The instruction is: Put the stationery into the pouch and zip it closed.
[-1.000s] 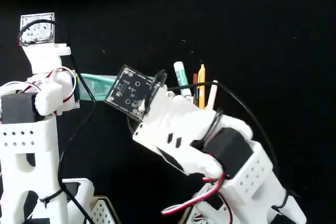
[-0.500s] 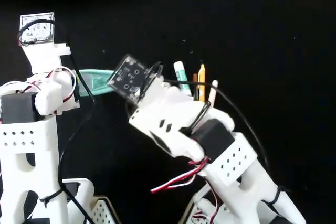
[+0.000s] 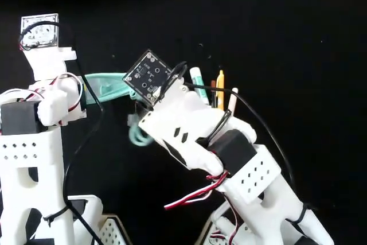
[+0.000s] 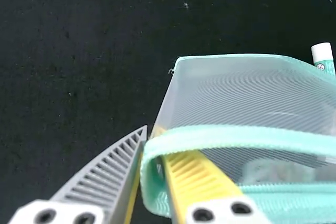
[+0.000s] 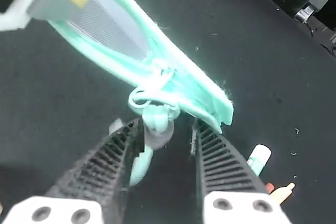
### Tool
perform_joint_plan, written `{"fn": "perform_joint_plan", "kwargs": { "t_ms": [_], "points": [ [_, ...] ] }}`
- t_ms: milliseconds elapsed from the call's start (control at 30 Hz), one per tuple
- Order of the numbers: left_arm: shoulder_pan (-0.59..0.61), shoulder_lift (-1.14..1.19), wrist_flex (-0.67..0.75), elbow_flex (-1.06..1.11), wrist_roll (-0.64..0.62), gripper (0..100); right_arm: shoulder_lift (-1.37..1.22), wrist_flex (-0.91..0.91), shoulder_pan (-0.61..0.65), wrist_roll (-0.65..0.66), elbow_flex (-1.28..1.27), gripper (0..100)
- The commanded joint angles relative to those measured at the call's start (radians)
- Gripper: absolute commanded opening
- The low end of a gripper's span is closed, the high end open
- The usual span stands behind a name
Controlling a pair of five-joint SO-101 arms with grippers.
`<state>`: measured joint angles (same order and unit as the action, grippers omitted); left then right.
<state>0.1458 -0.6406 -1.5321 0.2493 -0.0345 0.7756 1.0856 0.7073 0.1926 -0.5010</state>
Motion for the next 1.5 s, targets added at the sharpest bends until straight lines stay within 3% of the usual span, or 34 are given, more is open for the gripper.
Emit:
{"fn": "perform_joint_plan", "kwargs": {
  "t_ms": [0,200,500,733,833,1100,1467],
  "points": [
    [0.005,0.0,0.015,0.007,-0.006,3,0.01,-0.025,0.023,-0.061,0.002,14.2],
    [0.005,0.0,0.015,-0.002,-0.006,3,0.01,-0.049,0.048,-0.092,-0.048,27.6],
    [0.005,0.0,0.017,-0.002,-0.008,3,0.018,-0.368,0.049,-0.092,-0.229,12.3],
    [0.005,0.0,0.017,0.002,-0.008,3,0.019,-0.367,0.025,-0.091,-0.232,9.3],
    [0.005,0.0,0.017,0.007,-0.008,3,0.022,-0.367,-0.041,-0.091,-0.232,0.9],
    [0.007,0.008,0.017,0.007,-0.008,3,0.213,-0.359,-0.239,-0.14,-0.288,1.2],
    [0.007,0.006,0.017,0.007,-0.008,3,0.292,-0.261,-0.255,-0.138,-0.305,1.2]
  ]
}}
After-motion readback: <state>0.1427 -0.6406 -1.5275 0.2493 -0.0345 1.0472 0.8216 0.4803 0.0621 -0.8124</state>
